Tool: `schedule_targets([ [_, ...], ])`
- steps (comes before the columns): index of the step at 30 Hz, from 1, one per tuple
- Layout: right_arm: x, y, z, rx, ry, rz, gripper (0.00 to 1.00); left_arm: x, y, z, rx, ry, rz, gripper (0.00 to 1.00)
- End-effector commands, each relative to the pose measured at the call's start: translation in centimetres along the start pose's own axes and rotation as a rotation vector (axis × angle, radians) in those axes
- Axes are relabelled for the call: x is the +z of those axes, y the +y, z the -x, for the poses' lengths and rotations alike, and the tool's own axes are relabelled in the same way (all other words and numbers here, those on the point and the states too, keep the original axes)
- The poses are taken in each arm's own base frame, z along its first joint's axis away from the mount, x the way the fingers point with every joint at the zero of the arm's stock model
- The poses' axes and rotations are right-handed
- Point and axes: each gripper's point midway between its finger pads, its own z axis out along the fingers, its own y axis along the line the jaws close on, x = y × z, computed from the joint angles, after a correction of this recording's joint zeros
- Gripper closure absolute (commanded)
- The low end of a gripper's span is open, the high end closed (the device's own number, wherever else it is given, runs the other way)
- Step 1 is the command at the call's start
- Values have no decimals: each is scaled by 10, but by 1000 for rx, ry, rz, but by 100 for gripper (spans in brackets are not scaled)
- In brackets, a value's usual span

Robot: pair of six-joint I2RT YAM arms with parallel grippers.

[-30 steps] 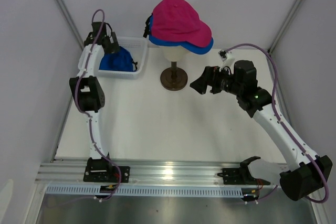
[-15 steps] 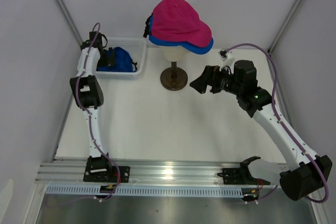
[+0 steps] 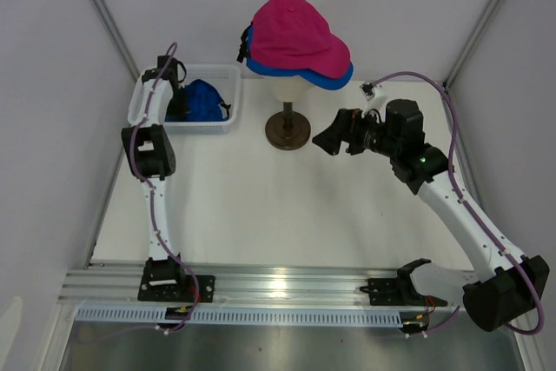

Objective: Stack the hats

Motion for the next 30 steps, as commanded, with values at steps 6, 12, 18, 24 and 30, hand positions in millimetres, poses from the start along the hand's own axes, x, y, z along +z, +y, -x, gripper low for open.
schedule_targets([
  [6, -7, 10, 14, -26, -57, 14, 1, -44, -12, 32, -32, -147, -78, 99],
  [12, -6, 9, 12, -17, -60, 17, 0, -91, 0, 63, -57, -288, -86, 99],
  [18, -4, 9, 12, -15, -59, 20, 0, -127, 4, 76, -78, -368, -120, 99],
  [24, -4, 7, 11, -13, -57, 13, 1, -118, 18, 78, -112, -362, -55, 99],
  [30, -4, 5, 12, -14, -57, -1, 0, -61, 39, 53, -143, -213, -11, 23],
])
